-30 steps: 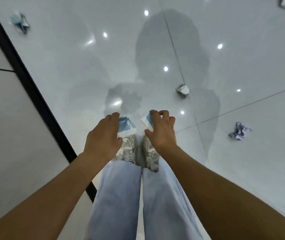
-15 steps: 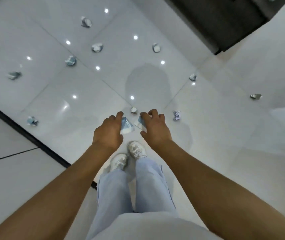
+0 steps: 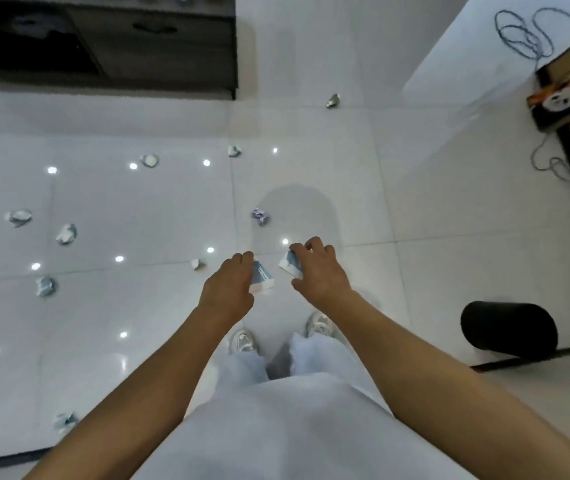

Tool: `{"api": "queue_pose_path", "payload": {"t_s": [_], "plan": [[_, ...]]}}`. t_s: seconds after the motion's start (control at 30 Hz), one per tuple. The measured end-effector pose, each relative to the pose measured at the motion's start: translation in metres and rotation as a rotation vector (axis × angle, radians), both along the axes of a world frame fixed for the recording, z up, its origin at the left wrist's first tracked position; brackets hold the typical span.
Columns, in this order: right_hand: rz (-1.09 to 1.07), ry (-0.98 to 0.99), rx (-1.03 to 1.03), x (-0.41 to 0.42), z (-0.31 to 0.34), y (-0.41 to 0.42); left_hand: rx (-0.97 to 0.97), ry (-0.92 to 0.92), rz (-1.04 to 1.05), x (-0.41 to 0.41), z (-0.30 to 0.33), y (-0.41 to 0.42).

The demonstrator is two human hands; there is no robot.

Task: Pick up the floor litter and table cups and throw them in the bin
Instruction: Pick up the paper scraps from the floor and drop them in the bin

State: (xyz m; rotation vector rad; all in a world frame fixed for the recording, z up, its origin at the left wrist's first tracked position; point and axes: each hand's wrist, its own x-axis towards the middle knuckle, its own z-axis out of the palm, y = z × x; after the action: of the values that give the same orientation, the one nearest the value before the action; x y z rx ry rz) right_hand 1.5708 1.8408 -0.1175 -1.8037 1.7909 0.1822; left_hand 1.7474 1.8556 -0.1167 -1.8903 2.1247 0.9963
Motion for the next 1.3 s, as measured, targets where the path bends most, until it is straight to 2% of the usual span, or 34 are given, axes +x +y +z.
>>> {"api": "queue_pose_path", "payload": {"t_s": [0.2, 0.63, 0.9, 1.3], "plan": [[-0.279, -0.007, 0.01, -0.124, 0.011, 0.031, -0.031, -0.011, -0.29, -0.126, 0.01, -0.02], [-0.723, 0.027, 0.044, -0.422, 0.009, 0.11, -0.051, 0.035, -0.636, -0.453, 0.026, -0.019], [-0.982, 0.023, 0.042, -0.534, -0.002, 0.132, -0.036, 0.084, -0.844, -0.594, 0.027, -0.028], [-1.385, -0.051, 0.031, -0.681, -0.007, 0.132, -0.013, -0.015, -1.208, -0.81, 0.015, -0.073]]}}
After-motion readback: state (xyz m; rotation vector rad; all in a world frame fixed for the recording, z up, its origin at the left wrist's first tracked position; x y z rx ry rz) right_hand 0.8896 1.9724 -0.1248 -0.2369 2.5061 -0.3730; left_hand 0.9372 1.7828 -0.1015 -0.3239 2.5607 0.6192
